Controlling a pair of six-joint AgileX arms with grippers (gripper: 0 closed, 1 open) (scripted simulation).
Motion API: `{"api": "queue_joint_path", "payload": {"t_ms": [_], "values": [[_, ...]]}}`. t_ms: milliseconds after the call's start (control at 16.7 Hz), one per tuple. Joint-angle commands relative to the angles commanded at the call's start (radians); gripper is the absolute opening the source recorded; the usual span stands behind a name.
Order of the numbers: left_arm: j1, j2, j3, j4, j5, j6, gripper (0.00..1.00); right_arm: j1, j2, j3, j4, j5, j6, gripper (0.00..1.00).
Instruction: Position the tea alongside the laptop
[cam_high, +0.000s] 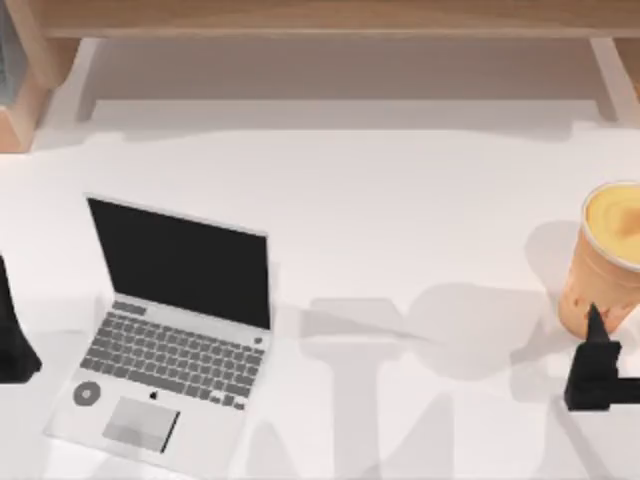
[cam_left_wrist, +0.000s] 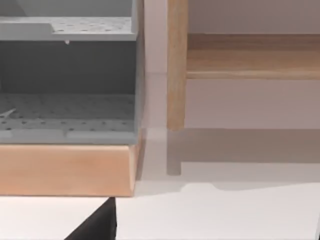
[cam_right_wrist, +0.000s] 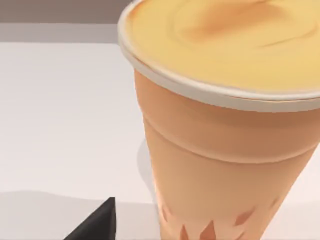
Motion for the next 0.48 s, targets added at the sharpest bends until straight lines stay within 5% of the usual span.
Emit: {"api": "queue_joint_path", "payload": {"t_ms": [480], "values": [[0.000, 0.000, 0.000, 0.000, 0.000, 0.000, 1.00, -0.056, 0.168, 0.028, 0.159, -0.051, -0.025, 1.00]]}}
